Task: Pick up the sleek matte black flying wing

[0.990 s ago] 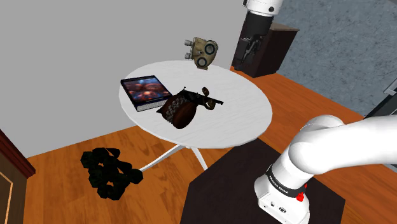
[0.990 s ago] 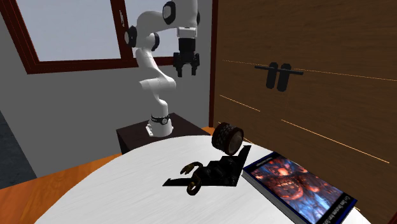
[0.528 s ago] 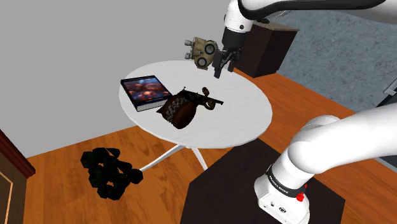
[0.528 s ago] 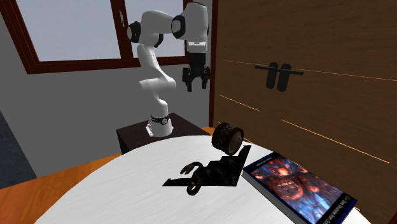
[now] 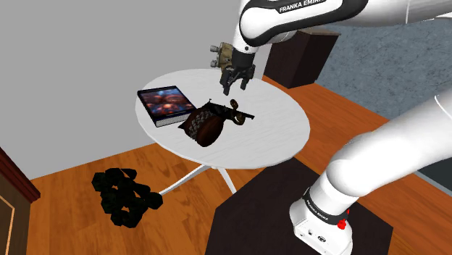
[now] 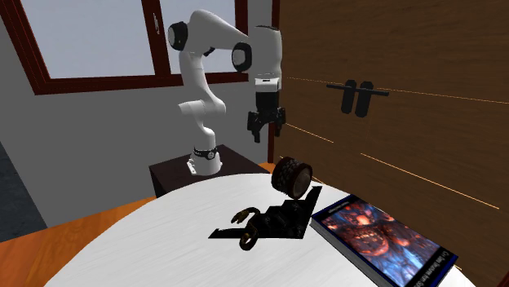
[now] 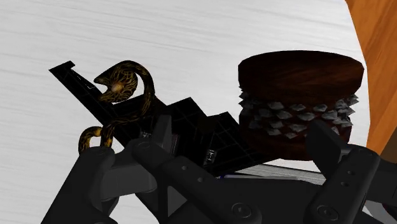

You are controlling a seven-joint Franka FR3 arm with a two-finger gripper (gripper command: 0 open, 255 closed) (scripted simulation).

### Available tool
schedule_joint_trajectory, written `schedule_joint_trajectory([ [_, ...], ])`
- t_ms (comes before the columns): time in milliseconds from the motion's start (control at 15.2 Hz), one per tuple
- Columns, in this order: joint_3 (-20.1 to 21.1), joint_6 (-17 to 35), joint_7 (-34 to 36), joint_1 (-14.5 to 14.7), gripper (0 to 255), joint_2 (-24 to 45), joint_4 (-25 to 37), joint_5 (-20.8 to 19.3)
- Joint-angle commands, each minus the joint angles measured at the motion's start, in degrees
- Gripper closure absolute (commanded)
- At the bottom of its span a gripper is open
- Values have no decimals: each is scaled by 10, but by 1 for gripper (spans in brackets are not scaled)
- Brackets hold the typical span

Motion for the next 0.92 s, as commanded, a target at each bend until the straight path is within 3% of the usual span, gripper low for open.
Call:
schedule_joint_trajectory([
  [0, 4, 36, 17, -4, 0, 41, 9, -2],
  [858, 1, 180, 118, -17, 0, 318, 167, -40],
])
